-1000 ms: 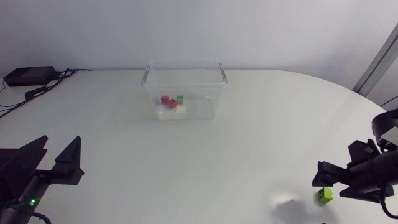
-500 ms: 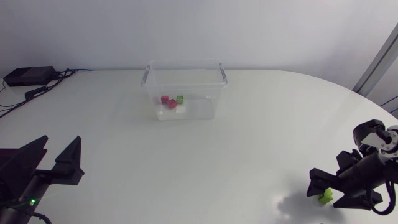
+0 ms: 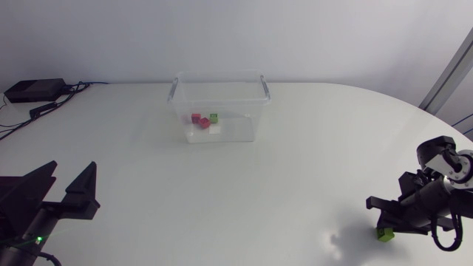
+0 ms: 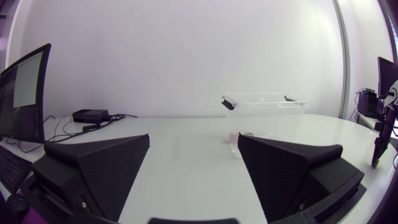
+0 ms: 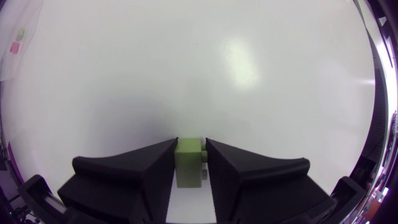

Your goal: Place the duplo bricks in the container

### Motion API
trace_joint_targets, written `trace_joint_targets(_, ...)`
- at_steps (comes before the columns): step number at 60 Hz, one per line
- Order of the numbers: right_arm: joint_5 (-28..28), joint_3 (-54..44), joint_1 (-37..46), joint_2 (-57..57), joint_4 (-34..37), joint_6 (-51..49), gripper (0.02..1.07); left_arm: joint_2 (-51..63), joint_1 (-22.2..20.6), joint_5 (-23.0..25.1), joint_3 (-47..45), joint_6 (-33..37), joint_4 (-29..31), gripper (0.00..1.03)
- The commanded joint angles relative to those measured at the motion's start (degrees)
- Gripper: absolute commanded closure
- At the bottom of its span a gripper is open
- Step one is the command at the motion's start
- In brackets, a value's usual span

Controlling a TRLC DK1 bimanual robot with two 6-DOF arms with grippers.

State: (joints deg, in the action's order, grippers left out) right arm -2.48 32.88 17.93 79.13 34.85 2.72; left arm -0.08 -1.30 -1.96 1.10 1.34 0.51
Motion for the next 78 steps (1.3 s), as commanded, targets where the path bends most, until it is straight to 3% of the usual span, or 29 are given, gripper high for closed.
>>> trace_joint_targets(1,0.28,-2.21,-0.36,0.06,0.31,-1.14,0.89,-0.63,-0.37,-0.15,-1.10,0.15,-0.51,0.04)
trace_joint_targets(23,-2.97,-0.63,-0.88,-4.51,2.15,-3.07,0.91,-0.63,-0.37,-0.15,-1.10,0.15,-0.51,0.04)
trace_joint_targets(31,-5.34,4.82,-6.86,-6.71,6.02,-1.05,0.91,-0.63,-0.37,-0.15,-1.10,0.15,-0.51,0.04)
trace_joint_targets(46,-5.61,16.95,-19.69,-8.64,5.58,5.98,0.91,-0.63,-0.37,-0.15,-1.10,0.15,-0.51,0.04)
trace_joint_targets(66,-5.52,28.73,-29.80,-9.44,-7.96,9.50,0.91,-0.63,-0.37,-0.15,-1.10,0.15,-0.43,0.04)
trace_joint_targets(78,-7.01,36.64,-34.72,-2.84,-11.30,9.32,0.90,-0.63,-0.28,-0.15,-1.10,0.15,-0.51,0.04)
